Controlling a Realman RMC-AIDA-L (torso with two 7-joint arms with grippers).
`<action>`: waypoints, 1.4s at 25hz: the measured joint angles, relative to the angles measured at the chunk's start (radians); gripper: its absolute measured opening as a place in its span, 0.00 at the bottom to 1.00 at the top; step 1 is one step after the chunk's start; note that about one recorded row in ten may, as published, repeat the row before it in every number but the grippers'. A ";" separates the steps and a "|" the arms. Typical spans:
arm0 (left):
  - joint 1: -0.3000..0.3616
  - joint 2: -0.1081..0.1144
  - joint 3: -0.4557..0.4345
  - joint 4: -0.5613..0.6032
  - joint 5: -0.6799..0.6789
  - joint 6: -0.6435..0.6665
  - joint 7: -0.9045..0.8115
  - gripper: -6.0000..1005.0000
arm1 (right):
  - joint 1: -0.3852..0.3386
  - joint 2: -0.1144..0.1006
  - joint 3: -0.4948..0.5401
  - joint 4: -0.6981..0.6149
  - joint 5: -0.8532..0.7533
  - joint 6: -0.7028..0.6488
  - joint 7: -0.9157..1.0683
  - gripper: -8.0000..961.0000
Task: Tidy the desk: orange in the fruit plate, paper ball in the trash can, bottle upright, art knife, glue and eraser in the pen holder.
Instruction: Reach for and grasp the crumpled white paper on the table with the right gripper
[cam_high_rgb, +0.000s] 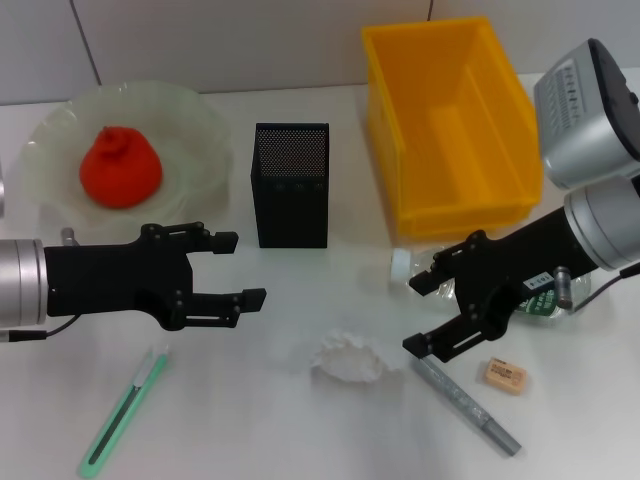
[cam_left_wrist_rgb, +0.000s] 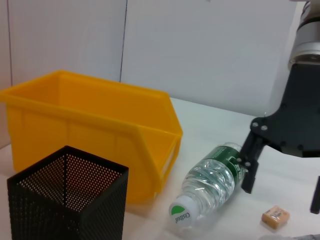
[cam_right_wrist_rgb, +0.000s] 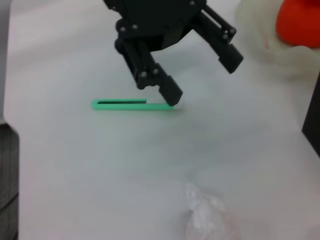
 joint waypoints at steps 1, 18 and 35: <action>0.000 0.000 0.000 -0.001 0.000 0.001 0.000 0.82 | 0.000 0.000 -0.004 0.001 0.000 0.008 -0.001 0.83; -0.024 -0.007 0.001 0.004 0.000 -0.002 -0.001 0.82 | -0.022 0.002 -0.039 0.049 0.006 0.077 -0.019 0.82; -0.026 -0.011 -0.001 0.005 0.000 -0.001 -0.004 0.82 | 0.013 0.002 -0.127 0.133 0.010 0.196 -0.048 0.83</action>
